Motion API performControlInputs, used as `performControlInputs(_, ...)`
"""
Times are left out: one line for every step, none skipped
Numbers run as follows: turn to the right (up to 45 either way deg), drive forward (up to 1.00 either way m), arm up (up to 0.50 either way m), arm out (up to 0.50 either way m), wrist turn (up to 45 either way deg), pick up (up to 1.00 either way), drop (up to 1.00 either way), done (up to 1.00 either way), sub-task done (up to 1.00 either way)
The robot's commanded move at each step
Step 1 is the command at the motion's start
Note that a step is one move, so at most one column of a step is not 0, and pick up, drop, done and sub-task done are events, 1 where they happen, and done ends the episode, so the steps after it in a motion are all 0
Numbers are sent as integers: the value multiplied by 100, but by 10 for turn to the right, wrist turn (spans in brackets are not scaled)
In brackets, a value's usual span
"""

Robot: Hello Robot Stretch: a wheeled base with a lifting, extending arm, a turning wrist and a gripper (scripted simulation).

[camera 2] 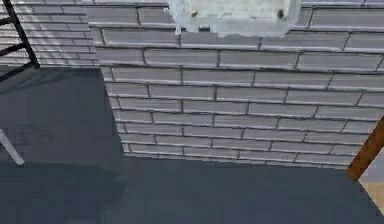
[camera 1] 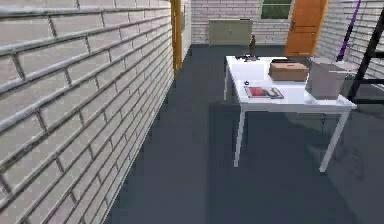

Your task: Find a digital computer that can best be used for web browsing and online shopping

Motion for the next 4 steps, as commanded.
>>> performControlInputs(0,100,0,0,0,0,0,0,0)
performControlInputs(0,100,0,0,0,0,0,0,0)
performControlInputs(0,100,0,0,0,0,0,0,0)
performControlInputs(0,100,0,0,0,0,0,0,0)
